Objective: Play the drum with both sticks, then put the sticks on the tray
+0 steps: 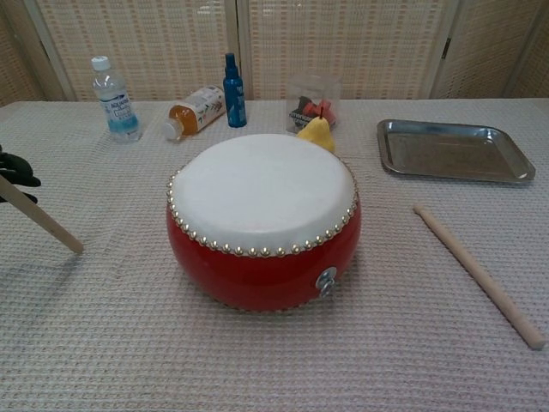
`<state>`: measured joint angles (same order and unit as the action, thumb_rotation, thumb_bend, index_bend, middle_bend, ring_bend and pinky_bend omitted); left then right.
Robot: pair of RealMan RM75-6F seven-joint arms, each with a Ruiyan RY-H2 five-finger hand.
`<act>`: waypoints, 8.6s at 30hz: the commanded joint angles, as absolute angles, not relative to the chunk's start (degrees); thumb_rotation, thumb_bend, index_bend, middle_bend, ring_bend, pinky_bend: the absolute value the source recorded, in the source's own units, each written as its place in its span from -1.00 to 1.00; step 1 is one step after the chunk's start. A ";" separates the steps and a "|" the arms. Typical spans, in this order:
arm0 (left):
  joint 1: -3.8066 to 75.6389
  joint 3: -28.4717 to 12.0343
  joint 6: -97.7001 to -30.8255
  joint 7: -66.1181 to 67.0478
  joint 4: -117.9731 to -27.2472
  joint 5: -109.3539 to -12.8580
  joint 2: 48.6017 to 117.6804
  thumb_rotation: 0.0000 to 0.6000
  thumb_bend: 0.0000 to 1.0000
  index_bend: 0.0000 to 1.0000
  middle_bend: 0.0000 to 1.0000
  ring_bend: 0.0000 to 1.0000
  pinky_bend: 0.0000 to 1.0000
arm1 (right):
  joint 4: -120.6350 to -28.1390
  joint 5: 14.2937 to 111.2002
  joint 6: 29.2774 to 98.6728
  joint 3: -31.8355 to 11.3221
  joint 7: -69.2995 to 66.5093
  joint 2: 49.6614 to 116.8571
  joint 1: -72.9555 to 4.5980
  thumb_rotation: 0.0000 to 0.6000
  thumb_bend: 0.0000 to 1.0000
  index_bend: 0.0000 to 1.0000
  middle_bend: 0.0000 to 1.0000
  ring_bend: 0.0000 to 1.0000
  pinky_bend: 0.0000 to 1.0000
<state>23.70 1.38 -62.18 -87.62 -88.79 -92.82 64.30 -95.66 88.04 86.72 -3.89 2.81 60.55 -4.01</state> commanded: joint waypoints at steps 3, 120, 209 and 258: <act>27.80 6.42 -63.27 -110.46 -80.54 -100.75 63.06 1.00 -0.14 0.23 -0.20 -0.46 -0.28 | -95.91 87.96 86.81 -4.01 2.82 60.30 -4.01 1.00 -0.72 -1.00 -1.00 -1.00 -1.00; 24.10 9.32 -65.32 -77.54 -76.55 -94.86 82.21 0.41 -0.48 0.47 0.53 0.39 0.27 | -100.47 83.82 81.20 -4.58 1.88 54.78 -6.91 1.00 -0.72 -1.00 -1.00 -1.00 -1.00; 27.86 -4.06 -72.78 -9.49 -83.74 -87.11 73.37 1.00 0.74 1.00 1.00 1.00 1.00 | -86.35 77.20 54.74 -2.80 7.78 81.00 -23.97 1.00 -0.72 -1.00 -1.00 -1.00 -1.00; 27.28 -3.47 -70.83 -11.59 -81.01 -87.53 74.57 1.00 0.74 1.00 1.00 1.00 1.00 | -79.43 65.62 44.57 -6.04 5.94 82.95 -31.25 1.00 -0.13 -0.30 -1.00 -1.00 -1.00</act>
